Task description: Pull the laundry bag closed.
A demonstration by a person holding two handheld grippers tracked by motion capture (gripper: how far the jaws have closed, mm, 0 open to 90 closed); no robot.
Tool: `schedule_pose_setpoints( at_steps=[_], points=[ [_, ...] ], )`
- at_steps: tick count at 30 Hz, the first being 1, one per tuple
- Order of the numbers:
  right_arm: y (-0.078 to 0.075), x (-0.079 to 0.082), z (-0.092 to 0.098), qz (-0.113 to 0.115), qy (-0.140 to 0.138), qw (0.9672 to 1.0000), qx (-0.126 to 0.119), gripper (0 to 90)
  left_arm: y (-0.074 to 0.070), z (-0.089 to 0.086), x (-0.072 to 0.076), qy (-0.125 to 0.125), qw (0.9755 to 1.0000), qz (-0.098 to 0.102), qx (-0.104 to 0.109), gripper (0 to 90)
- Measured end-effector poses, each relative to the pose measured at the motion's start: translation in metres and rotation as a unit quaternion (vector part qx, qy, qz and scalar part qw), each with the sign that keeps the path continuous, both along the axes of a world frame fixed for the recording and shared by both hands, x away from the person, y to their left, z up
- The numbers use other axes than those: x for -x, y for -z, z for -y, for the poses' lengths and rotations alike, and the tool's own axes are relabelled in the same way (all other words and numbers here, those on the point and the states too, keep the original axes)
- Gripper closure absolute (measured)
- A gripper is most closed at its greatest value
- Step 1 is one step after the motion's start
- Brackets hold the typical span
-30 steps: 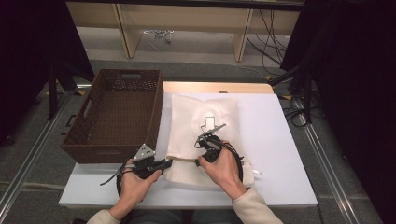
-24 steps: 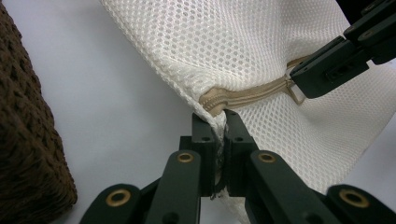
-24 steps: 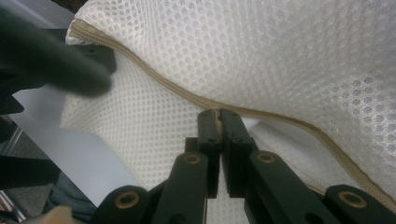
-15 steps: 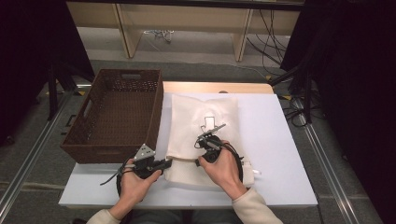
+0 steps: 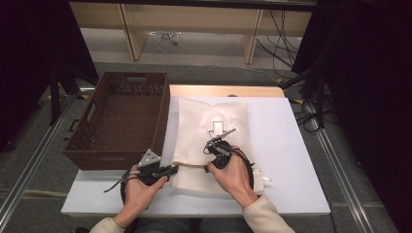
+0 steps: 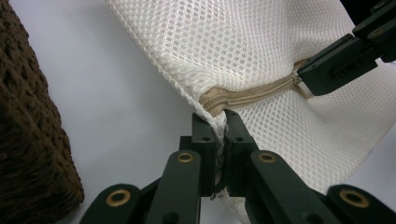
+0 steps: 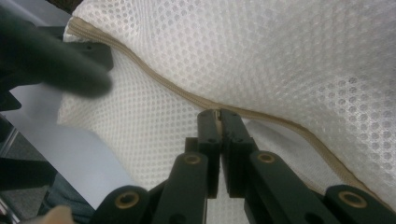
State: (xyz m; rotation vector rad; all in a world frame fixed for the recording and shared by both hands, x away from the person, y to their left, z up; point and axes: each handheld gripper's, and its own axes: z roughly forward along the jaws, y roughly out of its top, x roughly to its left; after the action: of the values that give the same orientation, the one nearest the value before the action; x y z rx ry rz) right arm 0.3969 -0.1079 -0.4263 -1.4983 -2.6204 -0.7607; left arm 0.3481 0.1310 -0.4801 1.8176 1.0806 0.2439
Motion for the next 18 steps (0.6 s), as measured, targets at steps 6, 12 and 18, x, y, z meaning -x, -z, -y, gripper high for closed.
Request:
schedule_pose_setpoints(
  at_steps=[6, 12, 18],
  points=[
    [-0.0002, 0.0007, -0.0013, -0.004, 0.004, 1.0, 0.003, 88.6, 0.0001, -0.0002, 0.0001, -0.002, 1.0, -0.001, 0.0, 85.2],
    [-0.0007, 0.0005, 0.0015, -0.004, 0.002, 1.0, 0.001, 88.7, -0.0003, -0.0006, 0.0004, 0.0, 1.0, -0.003, 0.001, 85.2],
    [-0.0004, 0.0007, 0.0022, -0.003, 0.008, 1.0, 0.004, 88.7, -0.0003, -0.0012, -0.0002, -0.001, 1.0, 0.001, -0.001, 85.2]
  ],
)
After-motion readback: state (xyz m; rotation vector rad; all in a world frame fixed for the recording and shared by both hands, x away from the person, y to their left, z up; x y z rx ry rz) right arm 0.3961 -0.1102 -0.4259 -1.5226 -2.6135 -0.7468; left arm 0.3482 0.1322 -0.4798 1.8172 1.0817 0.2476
